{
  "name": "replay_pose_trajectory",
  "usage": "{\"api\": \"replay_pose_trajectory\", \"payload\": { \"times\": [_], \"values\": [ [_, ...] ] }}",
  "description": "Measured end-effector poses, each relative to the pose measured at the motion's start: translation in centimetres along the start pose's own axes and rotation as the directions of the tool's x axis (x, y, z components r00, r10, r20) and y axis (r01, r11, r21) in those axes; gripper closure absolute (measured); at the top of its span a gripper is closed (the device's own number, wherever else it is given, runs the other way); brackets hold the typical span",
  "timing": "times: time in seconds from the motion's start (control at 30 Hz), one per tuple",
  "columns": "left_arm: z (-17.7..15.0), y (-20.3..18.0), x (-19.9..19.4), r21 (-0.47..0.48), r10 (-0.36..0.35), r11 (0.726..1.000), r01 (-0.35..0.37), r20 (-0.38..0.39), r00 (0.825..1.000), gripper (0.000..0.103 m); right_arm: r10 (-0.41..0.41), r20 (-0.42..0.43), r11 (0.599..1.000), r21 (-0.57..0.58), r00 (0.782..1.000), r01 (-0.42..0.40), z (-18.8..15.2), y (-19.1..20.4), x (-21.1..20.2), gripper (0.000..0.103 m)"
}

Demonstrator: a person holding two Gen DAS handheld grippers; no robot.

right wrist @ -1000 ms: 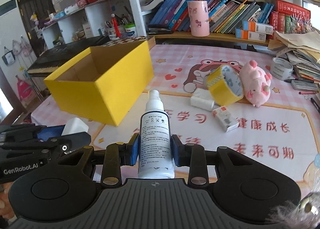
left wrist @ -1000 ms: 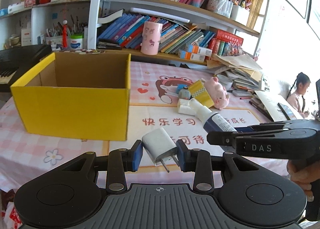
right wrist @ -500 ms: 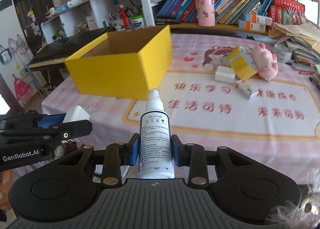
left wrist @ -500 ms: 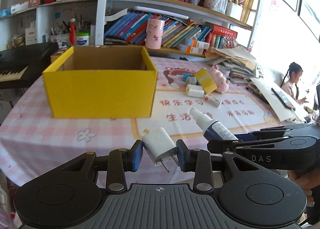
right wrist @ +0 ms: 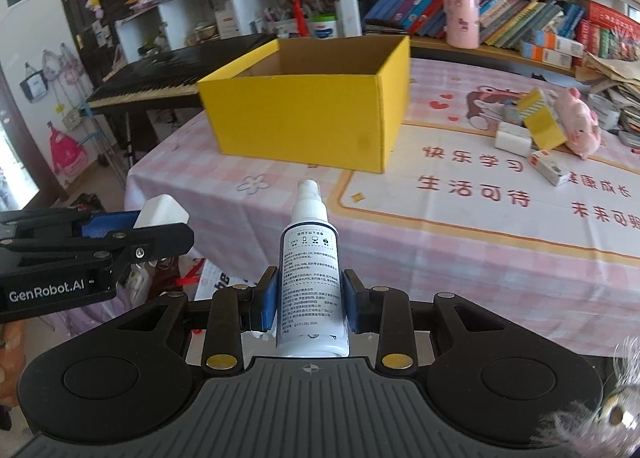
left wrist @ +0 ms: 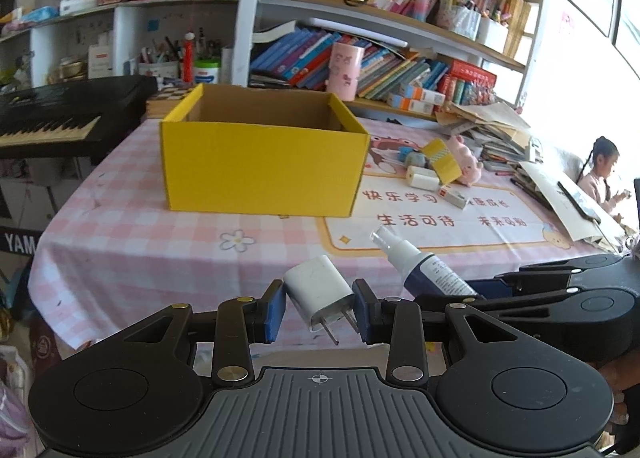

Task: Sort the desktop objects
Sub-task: 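Carry the charger in the left tool and the bottle in the right tool toward the yellow box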

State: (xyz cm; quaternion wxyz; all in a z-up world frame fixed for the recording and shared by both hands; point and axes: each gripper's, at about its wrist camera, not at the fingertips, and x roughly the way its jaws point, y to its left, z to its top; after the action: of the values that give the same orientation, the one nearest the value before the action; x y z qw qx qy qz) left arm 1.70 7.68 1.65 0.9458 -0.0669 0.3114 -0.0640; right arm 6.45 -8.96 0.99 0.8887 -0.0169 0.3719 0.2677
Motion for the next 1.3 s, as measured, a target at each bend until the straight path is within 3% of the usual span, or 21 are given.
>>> {"api": "replay_pose_trajectory", "payload": {
  "times": [0.63,1.3],
  "values": [
    [-0.1,1.6,-0.7,-0.013,0.008,1.0,-0.007,0.016,1.0,0.068,0.031,-0.013,0.995,-0.094,0.999,-0.032,0.5,3.6,1.0,0.073],
    [0.5,1.8,0.2,-0.034,0.009,0.999,-0.009,0.015,1.0,0.068,0.063,-0.047,0.988,-0.141,0.997,-0.069,1.3,4.0,1.4,0.073]
  ]
}}
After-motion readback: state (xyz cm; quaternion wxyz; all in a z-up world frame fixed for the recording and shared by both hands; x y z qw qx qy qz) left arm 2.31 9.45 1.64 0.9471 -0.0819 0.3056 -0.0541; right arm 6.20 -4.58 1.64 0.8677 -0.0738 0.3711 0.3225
